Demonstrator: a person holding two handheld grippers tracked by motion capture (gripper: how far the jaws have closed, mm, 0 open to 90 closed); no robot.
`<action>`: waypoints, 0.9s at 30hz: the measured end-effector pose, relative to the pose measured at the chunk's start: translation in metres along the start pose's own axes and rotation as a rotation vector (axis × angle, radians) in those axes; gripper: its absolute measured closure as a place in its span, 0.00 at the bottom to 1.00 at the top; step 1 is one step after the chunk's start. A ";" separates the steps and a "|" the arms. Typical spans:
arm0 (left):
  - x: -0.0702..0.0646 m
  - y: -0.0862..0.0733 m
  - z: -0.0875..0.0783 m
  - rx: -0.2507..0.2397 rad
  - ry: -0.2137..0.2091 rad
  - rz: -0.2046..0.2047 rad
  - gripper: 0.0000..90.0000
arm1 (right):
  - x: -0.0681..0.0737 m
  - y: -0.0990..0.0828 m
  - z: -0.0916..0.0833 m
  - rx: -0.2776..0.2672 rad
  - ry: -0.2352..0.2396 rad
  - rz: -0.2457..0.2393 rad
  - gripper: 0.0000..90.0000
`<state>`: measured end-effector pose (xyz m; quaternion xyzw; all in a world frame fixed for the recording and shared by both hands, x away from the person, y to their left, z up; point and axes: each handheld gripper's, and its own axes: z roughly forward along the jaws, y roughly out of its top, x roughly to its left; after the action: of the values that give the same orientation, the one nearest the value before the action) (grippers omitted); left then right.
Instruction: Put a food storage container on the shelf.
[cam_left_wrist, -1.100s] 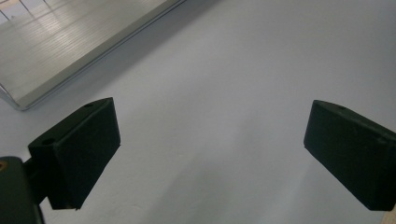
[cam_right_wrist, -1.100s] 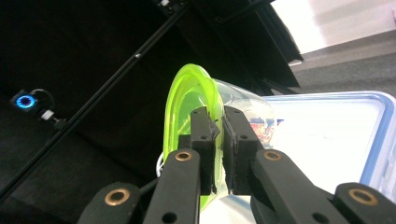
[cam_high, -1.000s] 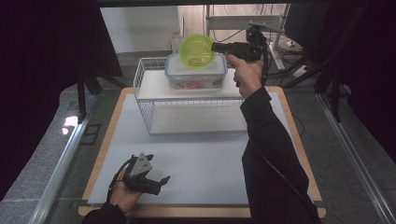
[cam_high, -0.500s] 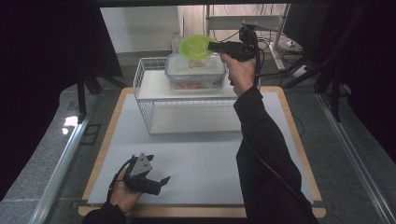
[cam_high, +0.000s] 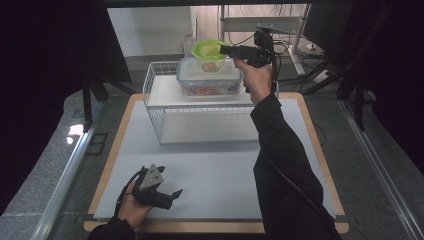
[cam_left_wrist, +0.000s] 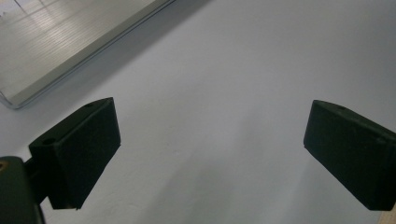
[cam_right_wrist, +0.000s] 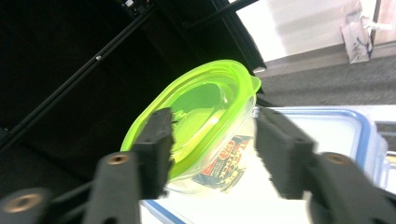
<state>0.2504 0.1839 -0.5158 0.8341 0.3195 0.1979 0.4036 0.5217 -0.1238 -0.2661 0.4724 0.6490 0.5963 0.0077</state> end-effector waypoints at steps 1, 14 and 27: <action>0.000 0.000 0.000 -0.001 0.000 -0.001 0.04 | 0.000 0.000 0.000 -0.007 -0.001 -0.010 0.43; -0.001 0.001 0.000 -0.007 0.008 0.001 0.04 | 0.001 -0.013 -0.023 0.030 -0.027 -0.196 0.14; -0.001 0.001 0.000 -0.018 0.005 -0.007 0.04 | -0.006 -0.042 -0.048 0.044 -0.049 -0.291 0.10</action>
<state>0.2500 0.1833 -0.5151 0.8288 0.3218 0.2014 0.4111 0.4716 -0.1576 -0.2881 0.3881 0.7232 0.5625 0.0995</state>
